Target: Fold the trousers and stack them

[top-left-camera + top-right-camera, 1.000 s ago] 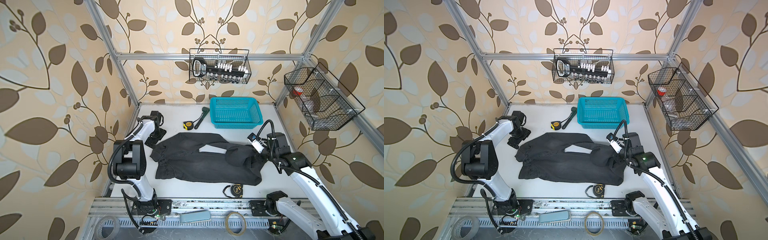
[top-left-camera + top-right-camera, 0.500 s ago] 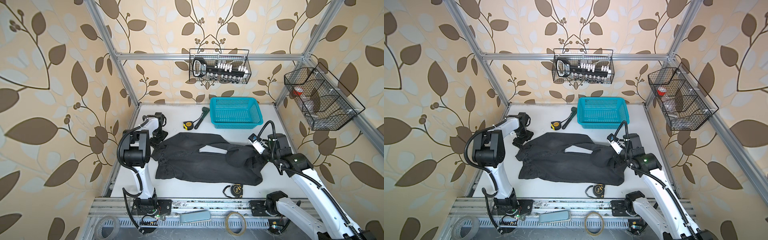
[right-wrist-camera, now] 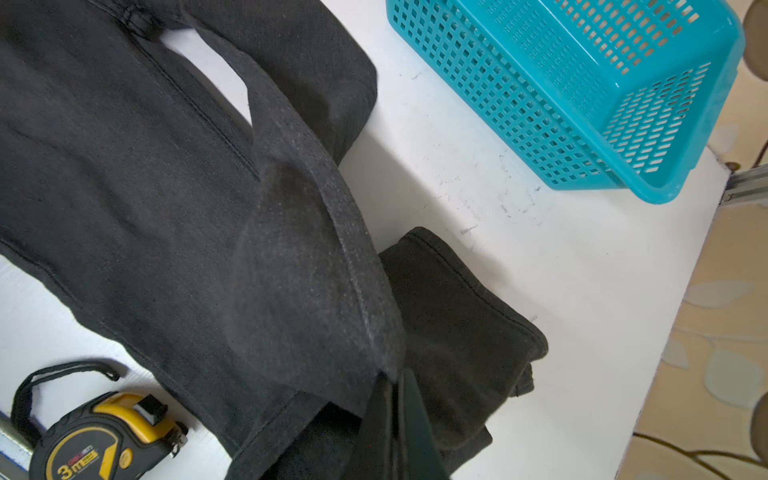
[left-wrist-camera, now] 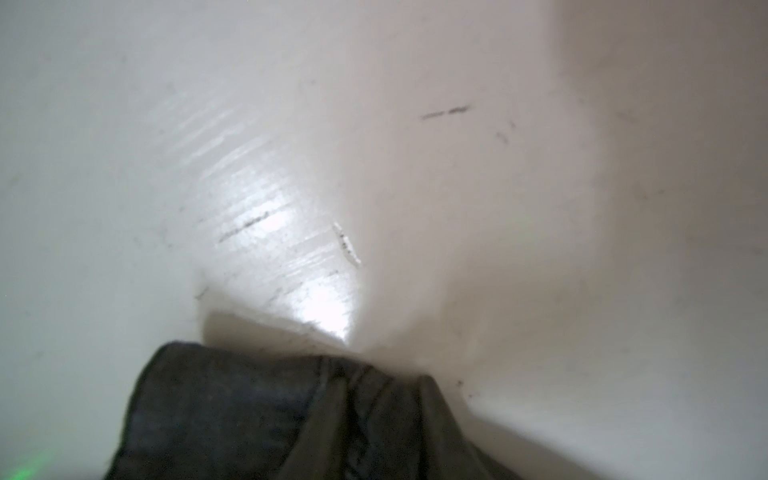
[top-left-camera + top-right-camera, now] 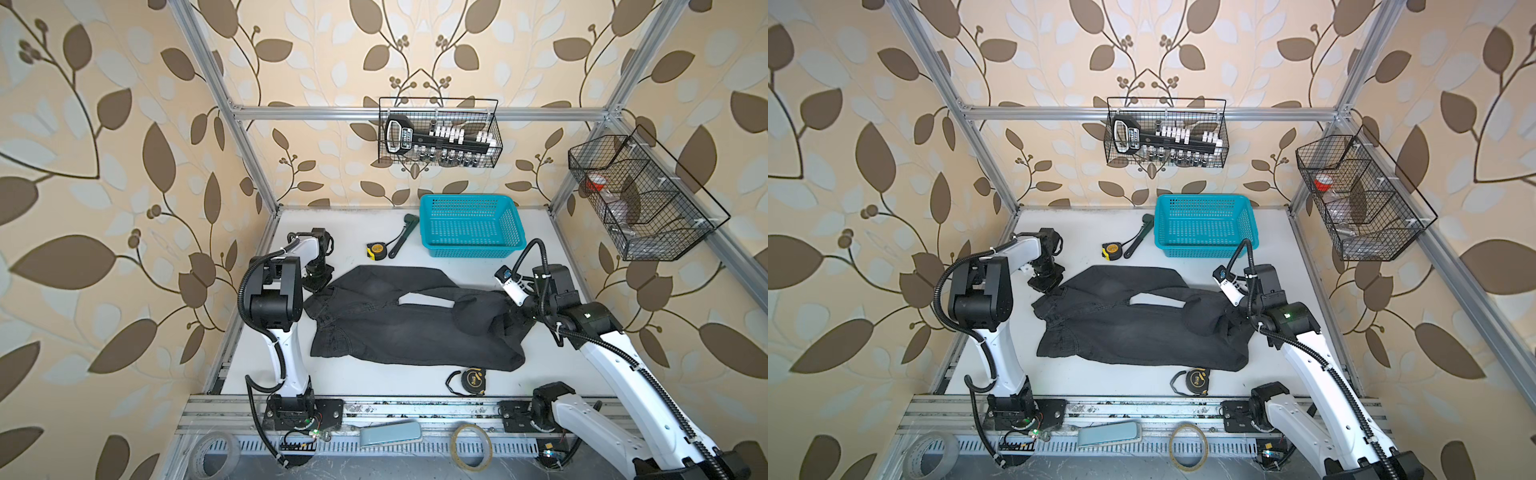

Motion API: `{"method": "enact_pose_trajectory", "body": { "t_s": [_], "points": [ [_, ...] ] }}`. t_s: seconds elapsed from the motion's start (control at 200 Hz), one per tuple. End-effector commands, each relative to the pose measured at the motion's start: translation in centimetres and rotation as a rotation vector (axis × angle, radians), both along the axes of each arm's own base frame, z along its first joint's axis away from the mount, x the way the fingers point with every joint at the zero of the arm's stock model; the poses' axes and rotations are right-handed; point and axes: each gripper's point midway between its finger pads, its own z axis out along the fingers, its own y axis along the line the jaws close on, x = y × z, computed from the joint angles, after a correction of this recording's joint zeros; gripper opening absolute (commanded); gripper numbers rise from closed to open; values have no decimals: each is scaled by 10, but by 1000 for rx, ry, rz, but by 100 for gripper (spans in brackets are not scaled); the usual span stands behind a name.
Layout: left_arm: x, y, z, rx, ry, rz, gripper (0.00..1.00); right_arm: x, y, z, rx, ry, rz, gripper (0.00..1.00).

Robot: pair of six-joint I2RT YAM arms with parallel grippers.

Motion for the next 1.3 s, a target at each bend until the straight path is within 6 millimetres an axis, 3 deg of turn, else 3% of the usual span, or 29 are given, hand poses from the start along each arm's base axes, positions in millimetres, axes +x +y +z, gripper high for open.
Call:
{"method": "enact_pose_trajectory", "body": {
  "t_s": [0.0, 0.05, 0.285, 0.475, 0.62, 0.77, 0.865, 0.905, 1.015, 1.185, 1.24, 1.295],
  "points": [
    [-8, 7, 14, 39, -1, -32, 8, 8, -2, 17, -10, -52, 0, 0],
    [-4, 10, 28, 58, -23, -48, 0, 9, -3, 17, -11, -53, -4, 0],
    [14, 27, 100, 175, -142, -134, 0, 13, -14, 31, -25, -100, -48, 0],
    [21, 38, 160, 277, -232, -250, 0, 20, -31, 63, -70, -227, -116, 0],
    [16, 45, 213, 399, -308, -359, 0, 18, -36, 96, -55, -333, -144, 0],
    [-1, 41, 254, 489, -388, -448, 0, 3, -38, 113, -59, -381, -131, 0],
    [-19, 46, 263, 554, -354, -469, 0, -5, -48, 116, -120, -392, -144, 0],
    [-32, 47, 275, 581, -375, -470, 0, -7, -52, 116, -145, -394, -151, 0],
    [-42, 45, 271, 580, -380, -497, 0, -1, -61, 105, -220, -362, -157, 0],
    [-16, 29, 250, 532, -390, -551, 0, 42, -76, 91, -332, -319, -205, 0],
    [-5, 26, 247, 547, -394, -567, 0, 57, -77, 76, -362, -270, -190, 0],
    [12, 23, 230, 541, -360, -585, 0, 71, -78, 54, -408, -205, -162, 0]
  ]
}}
